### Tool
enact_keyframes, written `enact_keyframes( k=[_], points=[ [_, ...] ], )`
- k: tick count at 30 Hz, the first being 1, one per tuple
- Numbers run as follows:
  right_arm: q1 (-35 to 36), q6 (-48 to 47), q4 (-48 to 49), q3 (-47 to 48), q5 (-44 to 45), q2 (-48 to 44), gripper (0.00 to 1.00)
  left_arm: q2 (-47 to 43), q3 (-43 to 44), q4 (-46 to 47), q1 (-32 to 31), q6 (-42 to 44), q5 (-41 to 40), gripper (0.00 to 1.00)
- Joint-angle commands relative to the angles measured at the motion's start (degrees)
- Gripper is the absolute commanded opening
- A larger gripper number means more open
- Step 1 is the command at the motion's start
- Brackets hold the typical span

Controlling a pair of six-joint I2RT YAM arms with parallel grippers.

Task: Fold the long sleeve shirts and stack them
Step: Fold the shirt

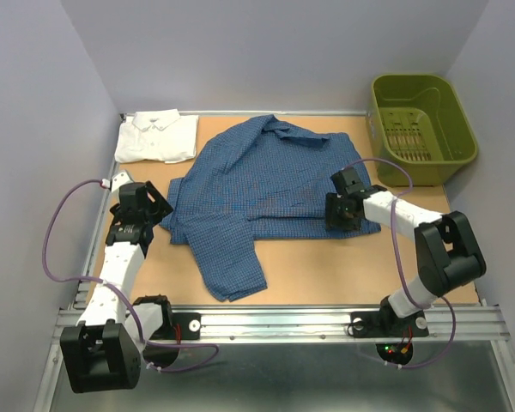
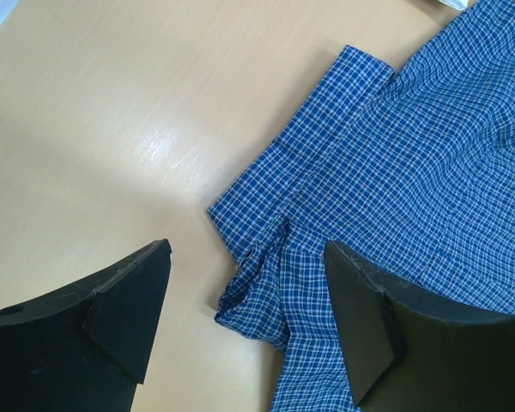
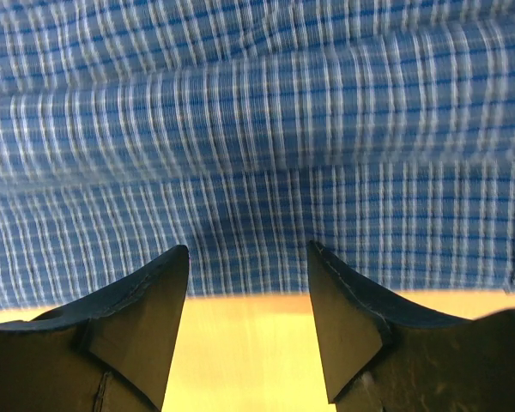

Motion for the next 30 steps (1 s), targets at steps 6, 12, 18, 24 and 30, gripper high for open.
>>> enact_keyframes(
  k=[6,12,18,24,30],
  points=[
    [0.63,2.54,4.33,8.85,6.55,6.58,0.63,-0.32,-0.39,2.86,-0.44,1.23,0.02,0.83],
    [0.63,2.89,4.42,12.19,9.36,11.24,0.63,-0.32,-0.30,2.86,-0.52,1.15,0.37,0.83],
    [0.54,2.89,4.77,16.23,11.12,14.40,0.63,-0.84,-0.39,2.95,-0.79,1.23,0.29,0.83],
    [0.63,1.58,4.95,20.53,12.88,16.60,0.63,-0.84,-0.39,3.13,-1.05,1.41,0.46,0.83],
    [0.63,-2.01,6.09,22.74,11.66,16.78,0.63,-0.49,-0.39,3.22,-1.05,1.41,0.55,0.83]
  ],
)
